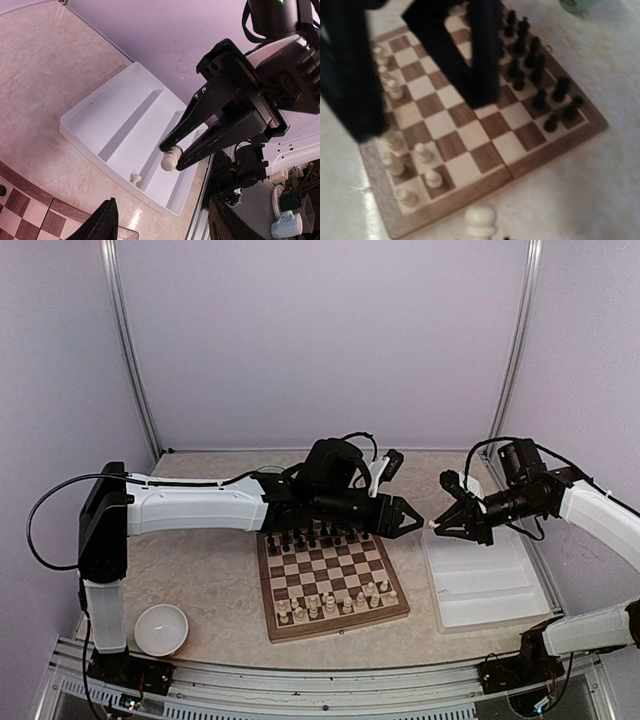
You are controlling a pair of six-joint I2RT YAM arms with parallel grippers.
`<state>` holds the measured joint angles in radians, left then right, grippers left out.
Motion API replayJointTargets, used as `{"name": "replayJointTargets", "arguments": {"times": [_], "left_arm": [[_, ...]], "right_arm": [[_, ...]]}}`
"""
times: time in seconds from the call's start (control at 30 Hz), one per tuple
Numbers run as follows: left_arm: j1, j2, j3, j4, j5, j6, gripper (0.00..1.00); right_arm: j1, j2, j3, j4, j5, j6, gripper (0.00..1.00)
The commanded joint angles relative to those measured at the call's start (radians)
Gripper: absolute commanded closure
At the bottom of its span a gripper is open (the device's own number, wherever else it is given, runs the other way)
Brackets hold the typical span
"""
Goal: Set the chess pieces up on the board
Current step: Pass from the right arm to the left
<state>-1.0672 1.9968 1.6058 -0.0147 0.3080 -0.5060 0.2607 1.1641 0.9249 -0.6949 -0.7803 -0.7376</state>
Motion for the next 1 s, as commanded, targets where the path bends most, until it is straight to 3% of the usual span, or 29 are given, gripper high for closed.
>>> {"name": "replayJointTargets", "arguments": {"times": [0.0,0.47,0.97], "left_arm": [[0.008,0.007,-0.007,0.081,0.06,-0.05,0.4],[0.012,0.08,0.032,0.141,0.154,-0.108,0.54],[0.01,0.107,0.052,0.174,0.19,-0.131,0.6]], "right_arm": [[0.02,-0.025,0.031,-0.033,-0.069,0.024,0.86],[0.031,-0.023,0.052,-0.049,-0.097,0.029,0.86],[0.061,0.013,0.065,-0.074,-0.106,0.014,0.85]]}}
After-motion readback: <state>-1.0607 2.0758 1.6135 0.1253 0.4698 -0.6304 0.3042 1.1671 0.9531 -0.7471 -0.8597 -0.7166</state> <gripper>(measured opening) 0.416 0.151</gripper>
